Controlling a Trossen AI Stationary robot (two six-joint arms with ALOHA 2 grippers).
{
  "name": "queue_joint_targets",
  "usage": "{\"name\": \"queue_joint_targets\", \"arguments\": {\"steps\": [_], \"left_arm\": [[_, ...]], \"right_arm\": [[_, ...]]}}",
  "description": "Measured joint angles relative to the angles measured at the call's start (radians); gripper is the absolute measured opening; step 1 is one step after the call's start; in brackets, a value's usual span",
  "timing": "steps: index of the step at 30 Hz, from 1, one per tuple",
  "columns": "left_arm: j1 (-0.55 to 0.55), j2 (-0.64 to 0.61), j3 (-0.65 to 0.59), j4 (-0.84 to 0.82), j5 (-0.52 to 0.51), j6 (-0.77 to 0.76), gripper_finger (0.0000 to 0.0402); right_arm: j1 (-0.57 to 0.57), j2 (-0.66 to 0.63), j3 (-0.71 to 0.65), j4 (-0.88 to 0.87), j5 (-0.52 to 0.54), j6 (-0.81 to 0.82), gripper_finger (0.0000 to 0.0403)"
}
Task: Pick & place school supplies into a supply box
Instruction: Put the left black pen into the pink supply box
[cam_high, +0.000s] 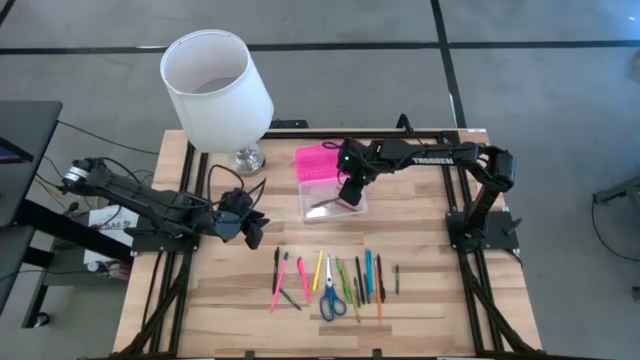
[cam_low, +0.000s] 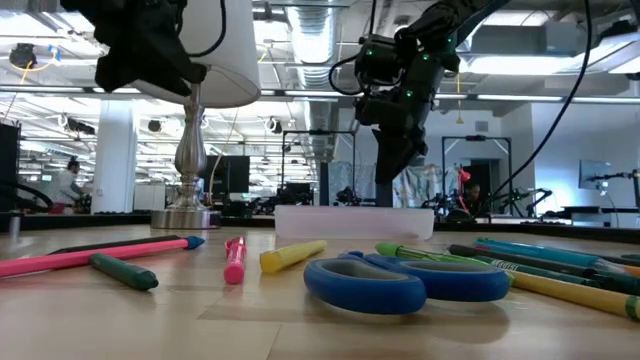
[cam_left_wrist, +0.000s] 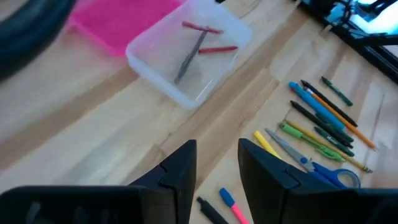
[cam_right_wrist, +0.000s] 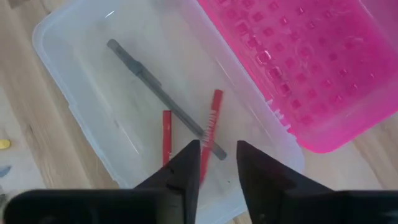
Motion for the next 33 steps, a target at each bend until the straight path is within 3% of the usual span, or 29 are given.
{"name": "queue_joint_targets", "arguments": {"steps": [9,22,33], "left_arm": [[-0.042,0.063,-0.032,0.085,0.039,-0.172,0.0112],[-0.104,0.342,0.006,0.113,0.157,-0.543,0.0112],[-0.106,0.547,0.149,0.007,0.255,-0.604,0.0112]], "right_arm": [[0.075,-0.028,-0.001,-0.002,-0.006,-0.019,0.0135],[0.180,-0.177,-0.001,0.019,0.045,-0.011,0.0125],[0.243,-0.375,0.000,-0.014,0.098,0.004,0.0122]]}}
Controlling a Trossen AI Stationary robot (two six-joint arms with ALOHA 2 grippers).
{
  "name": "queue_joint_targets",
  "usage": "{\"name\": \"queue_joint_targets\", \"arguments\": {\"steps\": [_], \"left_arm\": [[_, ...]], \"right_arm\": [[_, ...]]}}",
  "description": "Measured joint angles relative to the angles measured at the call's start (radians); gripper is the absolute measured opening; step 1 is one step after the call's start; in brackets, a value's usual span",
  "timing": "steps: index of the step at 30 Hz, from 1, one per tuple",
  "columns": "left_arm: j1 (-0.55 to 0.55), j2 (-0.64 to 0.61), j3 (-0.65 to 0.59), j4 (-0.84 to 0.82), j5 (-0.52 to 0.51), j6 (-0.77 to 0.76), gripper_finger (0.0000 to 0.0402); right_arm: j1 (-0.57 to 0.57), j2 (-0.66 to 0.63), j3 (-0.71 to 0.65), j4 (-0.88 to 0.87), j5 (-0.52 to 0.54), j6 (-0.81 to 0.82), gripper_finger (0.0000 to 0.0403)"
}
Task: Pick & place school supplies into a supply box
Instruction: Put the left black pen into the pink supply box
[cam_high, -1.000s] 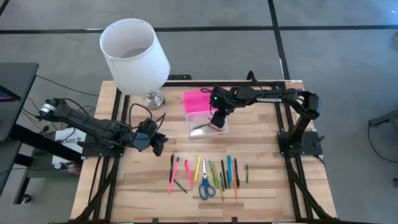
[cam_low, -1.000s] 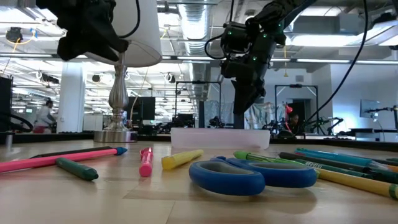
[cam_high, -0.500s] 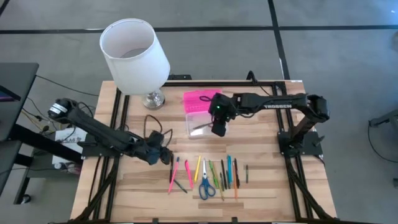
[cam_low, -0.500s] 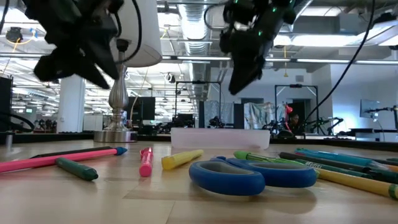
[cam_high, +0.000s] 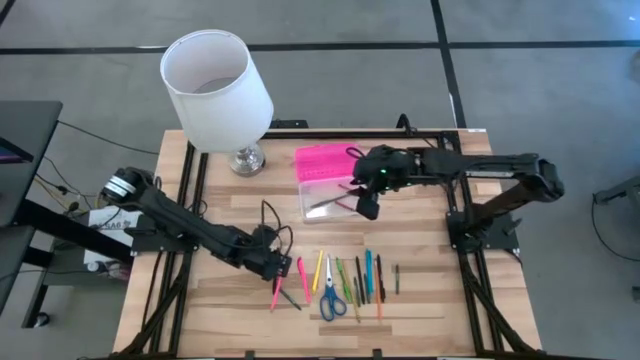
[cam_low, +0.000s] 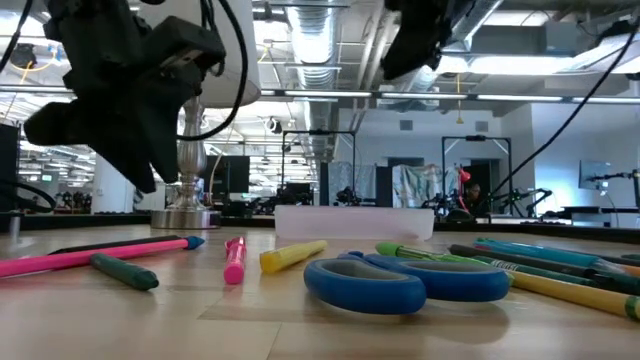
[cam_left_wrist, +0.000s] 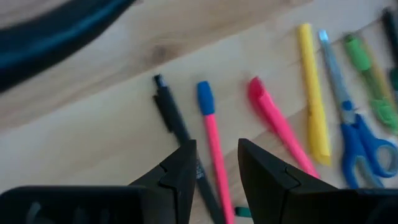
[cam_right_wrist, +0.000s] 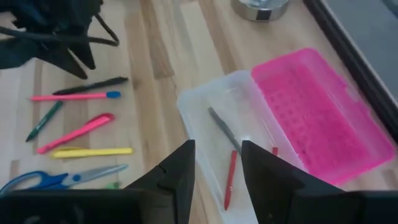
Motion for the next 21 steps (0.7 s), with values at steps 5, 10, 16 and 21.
{"name": "queue_joint_targets", "arguments": {"steps": [5,10,16,21], "left_arm": [[-0.001,0.064,0.055,-0.051,0.037,-0.010,0.0112],[-0.002,0.099,0.079,-0.079,0.049,-0.013,0.0112],[-0.002,0.127,0.085,-0.097,0.066,-0.006,0.0112],[-0.002,0.147,0.084,-0.115,0.073,-0.006,0.0112]], "right_arm": [[0.038,-0.072,0.000,-0.035,0.061,0.012,0.0122],[0.082,-0.126,-0.001,-0.077,0.122,0.037,0.0122],[0.144,-0.177,0.000,-0.113,0.185,0.070,0.0121],[0.187,-0.197,0.000,-0.126,0.221,0.091,0.0121]]}}
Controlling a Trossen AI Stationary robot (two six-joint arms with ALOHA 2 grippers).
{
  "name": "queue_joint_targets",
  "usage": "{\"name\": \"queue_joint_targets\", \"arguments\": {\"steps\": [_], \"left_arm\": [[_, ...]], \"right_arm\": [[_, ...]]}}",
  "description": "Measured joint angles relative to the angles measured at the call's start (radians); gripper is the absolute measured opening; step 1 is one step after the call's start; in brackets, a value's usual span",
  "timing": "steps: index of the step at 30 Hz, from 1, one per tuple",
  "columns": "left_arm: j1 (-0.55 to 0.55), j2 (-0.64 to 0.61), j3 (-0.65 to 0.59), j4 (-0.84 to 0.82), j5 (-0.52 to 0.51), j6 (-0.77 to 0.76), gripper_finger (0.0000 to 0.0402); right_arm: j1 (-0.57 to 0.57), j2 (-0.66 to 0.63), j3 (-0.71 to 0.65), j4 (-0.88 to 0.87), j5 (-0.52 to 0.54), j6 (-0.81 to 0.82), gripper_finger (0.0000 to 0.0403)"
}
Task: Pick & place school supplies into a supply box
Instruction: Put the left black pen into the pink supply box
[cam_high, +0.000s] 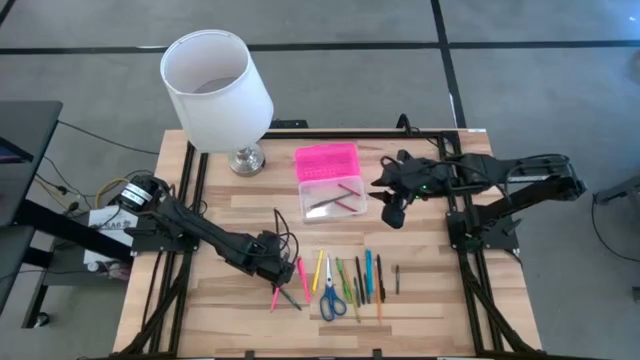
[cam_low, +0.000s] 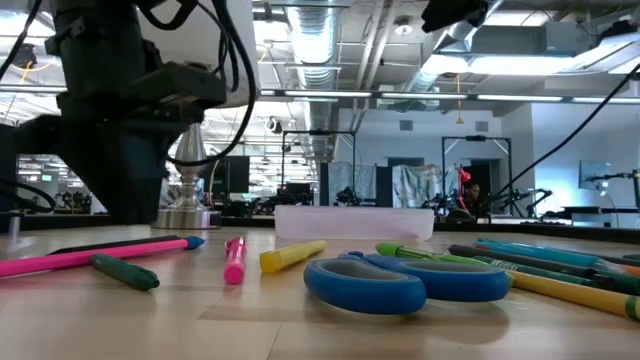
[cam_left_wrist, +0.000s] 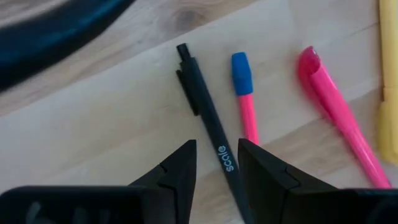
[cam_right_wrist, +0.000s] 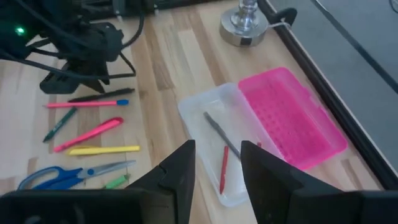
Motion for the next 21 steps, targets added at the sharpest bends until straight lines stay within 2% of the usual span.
{"name": "queue_joint_targets", "arguments": {"steps": [15,21], "left_arm": [[0.001,0.054,0.000,0.044,0.007,0.018,0.0112],[0.001,0.054,-0.001,0.001,0.019,0.027,0.0112]], "right_arm": [[0.029,-0.024,-0.001,-0.051,0.004,0.027,0.0121],[0.033,-0.027,0.000,-0.052,0.002,0.030,0.0121]]}}
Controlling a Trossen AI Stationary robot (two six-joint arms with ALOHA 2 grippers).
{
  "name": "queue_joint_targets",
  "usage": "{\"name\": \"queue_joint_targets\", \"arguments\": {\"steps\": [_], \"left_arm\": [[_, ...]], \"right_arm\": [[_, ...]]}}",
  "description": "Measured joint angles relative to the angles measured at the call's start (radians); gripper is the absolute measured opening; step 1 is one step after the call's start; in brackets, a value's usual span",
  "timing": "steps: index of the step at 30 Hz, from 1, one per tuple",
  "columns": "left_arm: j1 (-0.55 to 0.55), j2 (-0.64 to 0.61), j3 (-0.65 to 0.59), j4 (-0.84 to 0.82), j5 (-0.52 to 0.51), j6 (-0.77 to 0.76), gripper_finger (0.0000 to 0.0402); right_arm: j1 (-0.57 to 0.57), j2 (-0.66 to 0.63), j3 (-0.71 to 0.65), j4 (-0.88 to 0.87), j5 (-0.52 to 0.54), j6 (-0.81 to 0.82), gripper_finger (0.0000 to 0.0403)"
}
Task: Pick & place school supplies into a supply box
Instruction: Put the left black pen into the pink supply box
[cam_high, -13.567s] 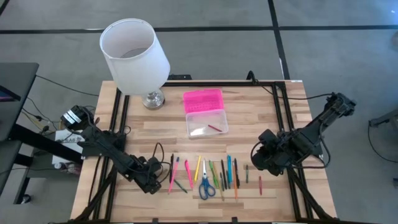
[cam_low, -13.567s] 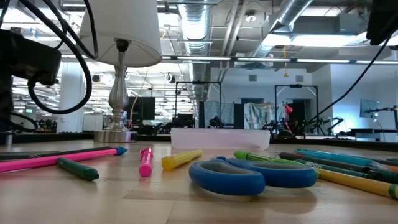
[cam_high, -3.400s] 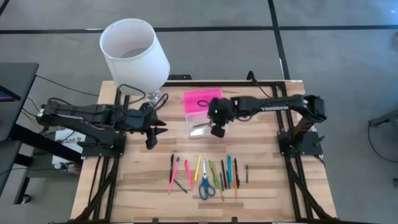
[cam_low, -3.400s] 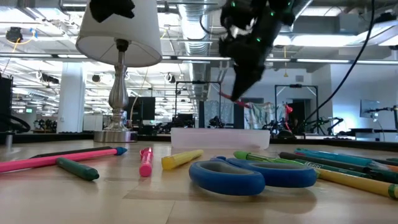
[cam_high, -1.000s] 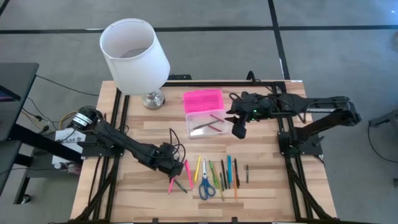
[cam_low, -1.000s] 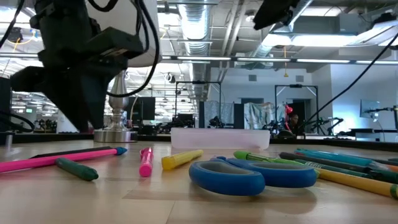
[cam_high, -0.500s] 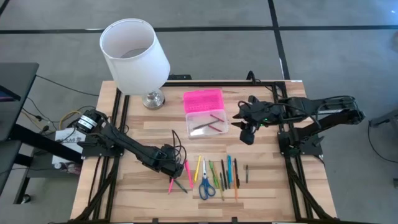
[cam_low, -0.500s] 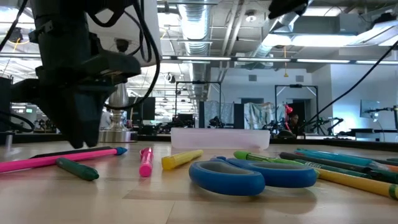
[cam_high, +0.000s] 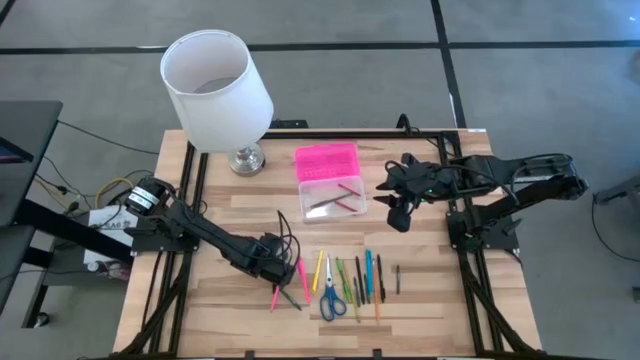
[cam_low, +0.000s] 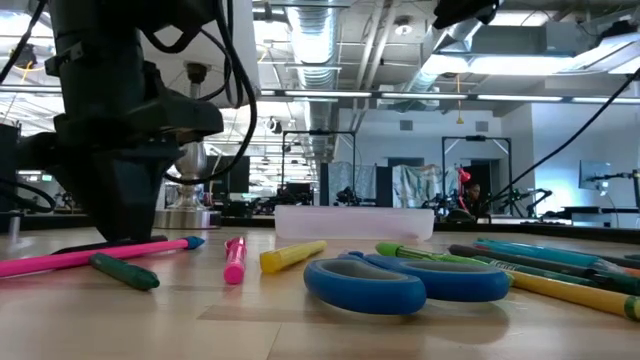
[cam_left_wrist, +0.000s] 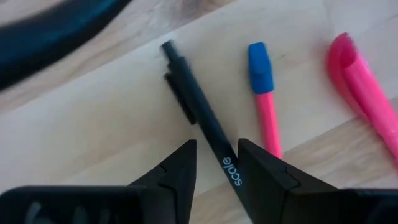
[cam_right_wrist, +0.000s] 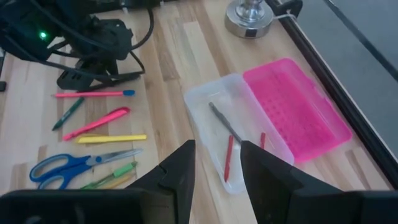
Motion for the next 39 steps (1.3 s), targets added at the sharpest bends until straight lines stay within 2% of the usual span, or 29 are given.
{"name": "queue_joint_targets", "arguments": {"steps": [10,19,30,34,39], "left_arm": [[0.003,0.000,-0.001,-0.104,0.045,-0.019,0.0112],[0.032,-0.001,-0.001,-0.107,0.121,-0.073,0.0112],[0.038,-0.001,-0.001,-0.106,0.130,-0.062,0.0111],[0.040,-0.002,-0.001,-0.103,0.133,-0.046,0.0094],[0.041,-0.002,-0.001,-0.097,0.135,-0.020,0.0045]], "right_arm": [[0.047,0.000,0.000,-0.016,0.002,0.009,0.0121],[0.075,0.000,0.000,-0.034,0.053,0.041,0.0121],[0.101,0.000,0.000,-0.045,0.054,0.075,0.0121],[0.101,0.000,0.000,-0.045,0.054,0.086,0.0121],[0.101,0.000,0.000,-0.044,0.054,0.094,0.0121]]}}
